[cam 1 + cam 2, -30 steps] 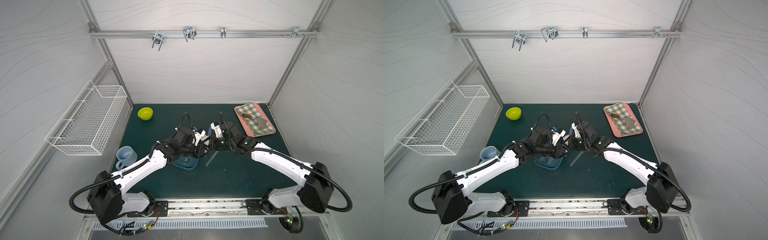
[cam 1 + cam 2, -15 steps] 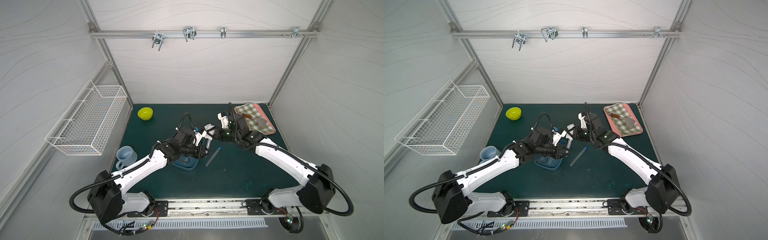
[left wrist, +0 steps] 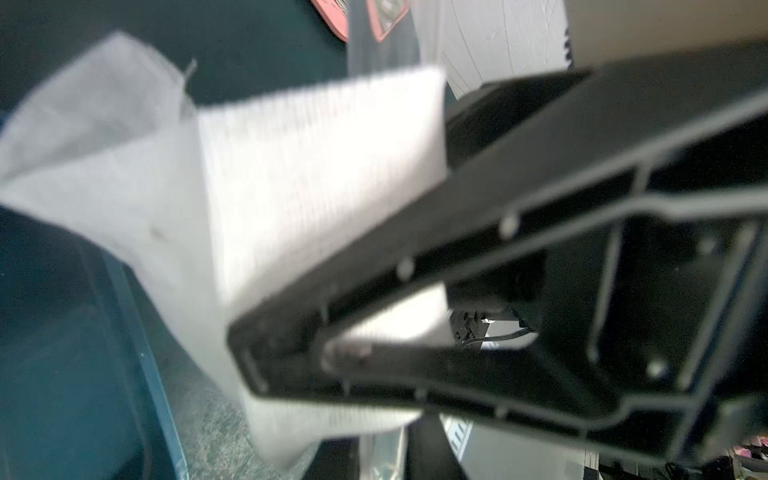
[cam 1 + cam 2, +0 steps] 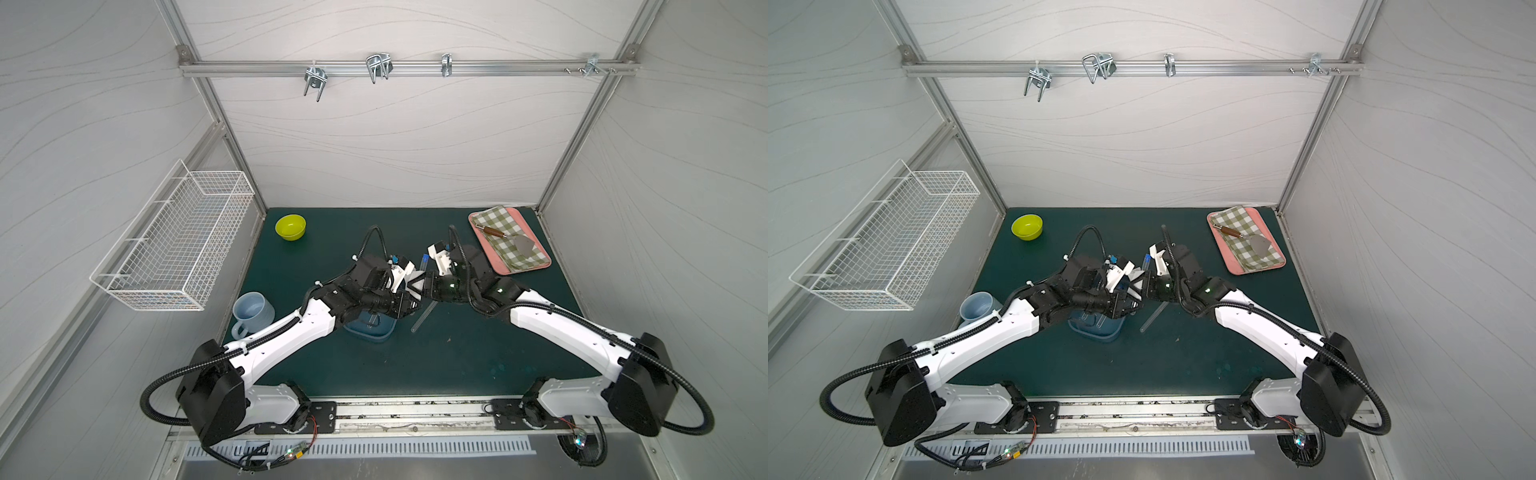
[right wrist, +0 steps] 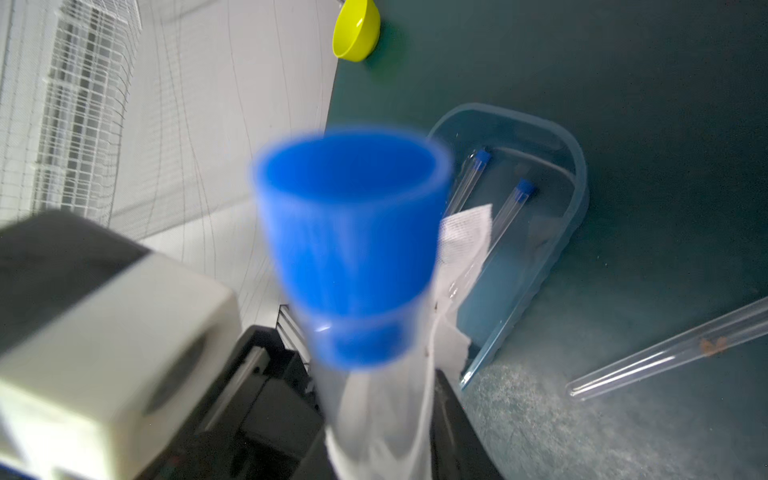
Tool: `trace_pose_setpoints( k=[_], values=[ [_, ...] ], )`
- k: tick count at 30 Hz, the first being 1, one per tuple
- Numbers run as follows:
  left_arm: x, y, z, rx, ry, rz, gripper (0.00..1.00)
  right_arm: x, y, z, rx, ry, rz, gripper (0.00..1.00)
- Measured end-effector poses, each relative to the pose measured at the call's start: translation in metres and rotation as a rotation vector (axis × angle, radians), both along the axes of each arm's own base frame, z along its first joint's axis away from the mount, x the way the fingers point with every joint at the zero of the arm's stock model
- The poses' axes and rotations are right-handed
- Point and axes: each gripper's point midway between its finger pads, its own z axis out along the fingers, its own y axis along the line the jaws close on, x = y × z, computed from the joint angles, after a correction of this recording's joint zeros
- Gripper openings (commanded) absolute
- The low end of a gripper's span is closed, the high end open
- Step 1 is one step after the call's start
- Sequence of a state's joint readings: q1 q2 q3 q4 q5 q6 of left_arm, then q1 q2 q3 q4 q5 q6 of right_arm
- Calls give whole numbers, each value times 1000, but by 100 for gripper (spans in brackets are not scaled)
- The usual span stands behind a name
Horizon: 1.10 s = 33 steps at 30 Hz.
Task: Wipe the exteriors of test tubes
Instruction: Wipe the dirt from the test tube.
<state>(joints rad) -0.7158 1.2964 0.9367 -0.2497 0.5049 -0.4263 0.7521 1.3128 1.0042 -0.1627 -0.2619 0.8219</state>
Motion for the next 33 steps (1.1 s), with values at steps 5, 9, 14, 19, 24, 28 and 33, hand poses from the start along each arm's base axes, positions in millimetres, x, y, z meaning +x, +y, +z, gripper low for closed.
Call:
trace_pose_setpoints(
  k=[5,9,14,19,24,28,33],
  values=[
    [0,0,0,-1,2,-3,8,43,-13,30,40,-63,-78,27],
    [-1,0,0,-1,2,-3,8,47,-12,34,49,-81,-77,27],
    [-1,0,0,-1,2,-3,8,11,4,5,15,-24,-13,27],
    [-1,0,0,0,3,-3,8,-9,7,-11,-5,10,10,27],
    [-1,0,0,-1,3,-3,8,20,-5,15,21,-44,-51,27],
    [0,0,0,-2,2,-3,8,46,-12,38,43,-96,-91,27],
    [0,0,0,-2,2,-3,8,33,-4,26,29,-79,-59,26]
  ],
)
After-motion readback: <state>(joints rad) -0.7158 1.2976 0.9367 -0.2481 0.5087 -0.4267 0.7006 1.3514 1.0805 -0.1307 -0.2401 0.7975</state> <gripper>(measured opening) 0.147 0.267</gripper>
